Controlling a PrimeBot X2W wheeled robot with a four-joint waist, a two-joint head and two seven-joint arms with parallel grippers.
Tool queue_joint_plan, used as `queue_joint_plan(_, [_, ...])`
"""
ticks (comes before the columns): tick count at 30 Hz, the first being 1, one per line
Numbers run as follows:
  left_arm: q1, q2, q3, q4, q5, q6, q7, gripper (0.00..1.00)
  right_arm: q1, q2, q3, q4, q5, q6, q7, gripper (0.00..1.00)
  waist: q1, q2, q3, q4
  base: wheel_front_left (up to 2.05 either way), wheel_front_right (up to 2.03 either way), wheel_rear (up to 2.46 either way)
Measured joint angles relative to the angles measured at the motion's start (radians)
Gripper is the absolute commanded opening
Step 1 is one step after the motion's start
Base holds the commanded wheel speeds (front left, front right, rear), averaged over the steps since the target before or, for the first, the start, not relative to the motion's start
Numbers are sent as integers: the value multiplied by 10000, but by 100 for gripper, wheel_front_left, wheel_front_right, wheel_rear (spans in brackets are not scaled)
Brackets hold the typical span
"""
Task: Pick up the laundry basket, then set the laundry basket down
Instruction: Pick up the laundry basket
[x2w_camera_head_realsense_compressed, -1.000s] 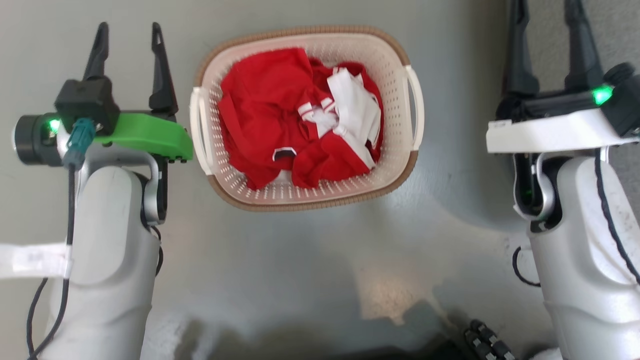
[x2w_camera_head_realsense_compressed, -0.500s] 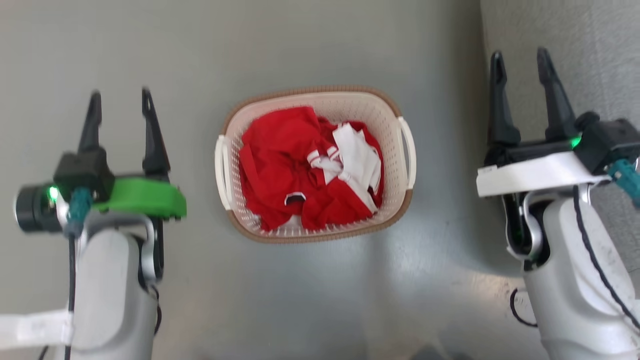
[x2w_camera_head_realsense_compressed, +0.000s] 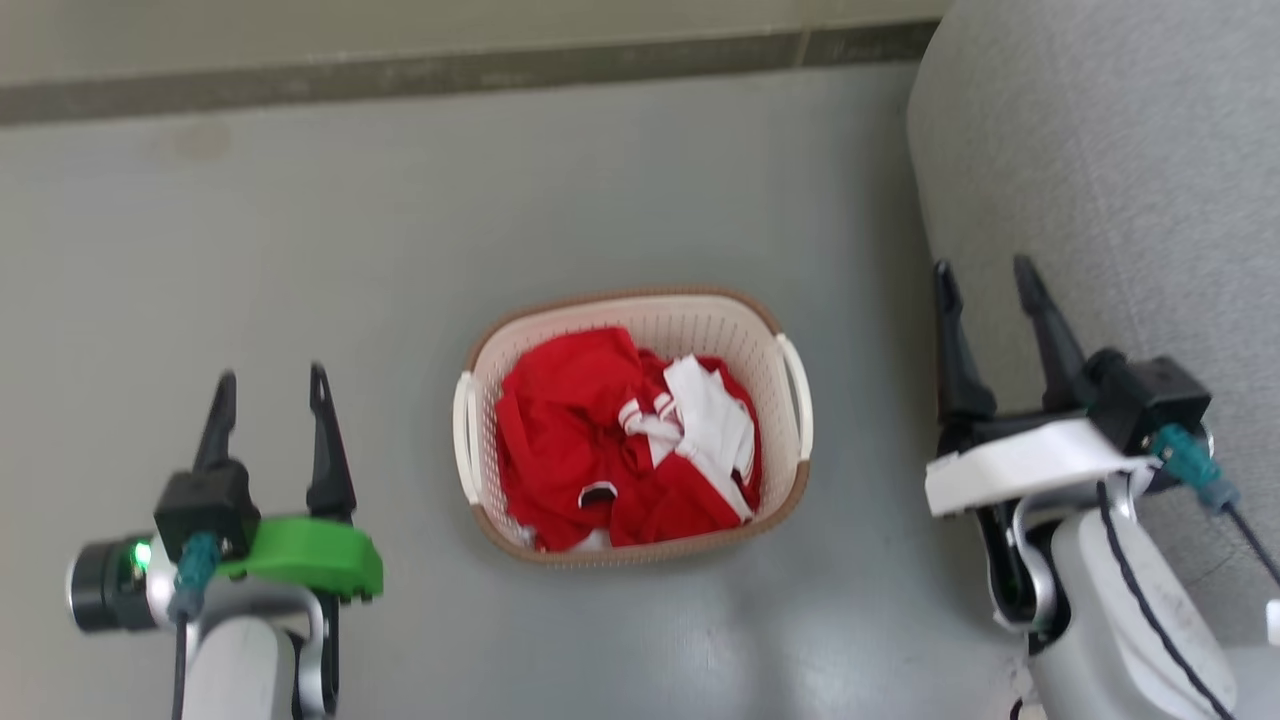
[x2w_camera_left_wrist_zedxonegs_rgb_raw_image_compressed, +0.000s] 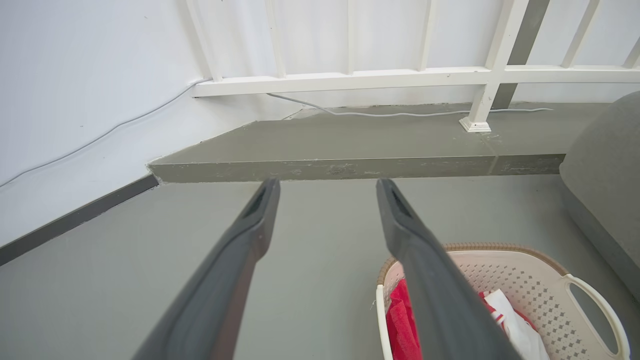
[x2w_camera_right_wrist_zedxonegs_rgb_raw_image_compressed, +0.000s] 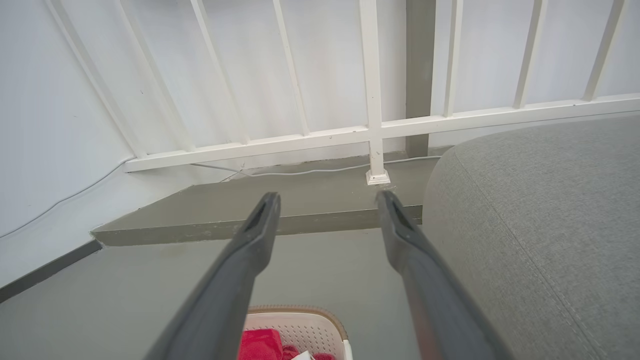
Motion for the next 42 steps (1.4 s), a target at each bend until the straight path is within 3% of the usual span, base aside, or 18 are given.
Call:
queue_joint_plan(22, [2435, 8, -105, -441, -4, 13, 2, 100, 1964, 84, 305, 322, 77, -29, 2, 100, 0, 0, -2830, -224, 0, 0, 0])
queue_joint_plan(42, [2884, 12, -90, -1183, -4, 46, 2, 100, 2073, 84, 282, -71, -6, -90, 2, 100, 0, 0, -2755, -169, 0, 0, 0])
